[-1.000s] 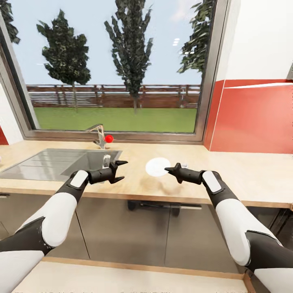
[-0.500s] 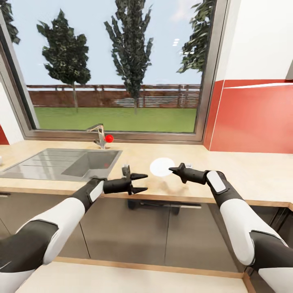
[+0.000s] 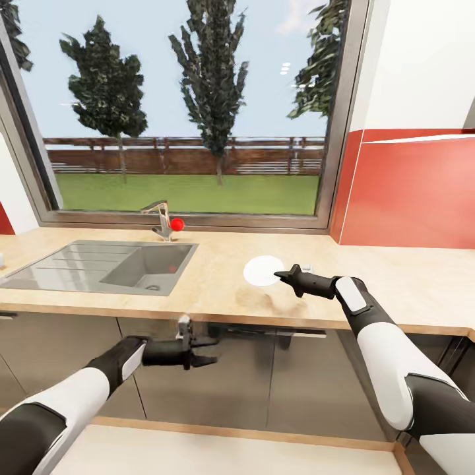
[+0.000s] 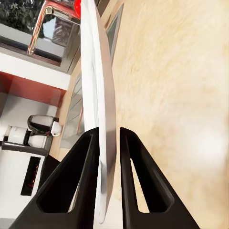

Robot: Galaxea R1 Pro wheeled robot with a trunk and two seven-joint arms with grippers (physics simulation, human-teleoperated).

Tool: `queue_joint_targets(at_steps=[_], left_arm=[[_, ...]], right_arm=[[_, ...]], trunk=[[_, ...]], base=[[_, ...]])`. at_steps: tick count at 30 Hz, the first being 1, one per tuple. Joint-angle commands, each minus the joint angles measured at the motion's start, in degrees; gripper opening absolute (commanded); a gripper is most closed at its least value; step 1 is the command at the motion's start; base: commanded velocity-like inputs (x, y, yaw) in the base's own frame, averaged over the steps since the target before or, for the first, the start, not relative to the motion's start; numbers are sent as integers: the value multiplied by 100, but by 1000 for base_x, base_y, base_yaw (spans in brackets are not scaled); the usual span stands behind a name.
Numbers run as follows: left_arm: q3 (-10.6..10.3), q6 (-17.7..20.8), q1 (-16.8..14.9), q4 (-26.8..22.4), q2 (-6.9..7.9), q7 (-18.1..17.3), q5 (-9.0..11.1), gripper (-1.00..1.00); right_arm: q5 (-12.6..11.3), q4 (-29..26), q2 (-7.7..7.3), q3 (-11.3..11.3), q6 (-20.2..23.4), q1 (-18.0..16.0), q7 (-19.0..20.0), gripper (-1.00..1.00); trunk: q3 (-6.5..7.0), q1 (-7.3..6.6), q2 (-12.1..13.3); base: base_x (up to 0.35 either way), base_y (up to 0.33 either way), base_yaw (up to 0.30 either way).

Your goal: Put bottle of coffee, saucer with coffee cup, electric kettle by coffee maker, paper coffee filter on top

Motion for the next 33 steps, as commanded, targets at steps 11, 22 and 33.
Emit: queue_joint_targets(at_steps=[11,22,33], left_arm=[[-100,-1574,1614,1284,1030,-659,47,100],[443,-1965,3007,1395,1508,1874,447,100],[1585,-1968,3091,1394,1525,3697,588,100]], right_arm=[[28,0,-37,-8,32,-6,307,-100],[60,-7,-64,23,23,-6,1248,-100],[64,-7,-67,26,23,-6,1261,-100]], trunk=[[-6,0,-4],[-6,0,-4],[-6,0,-4]], base=[[0,0,0],[0,0,0],[0,0,0]])
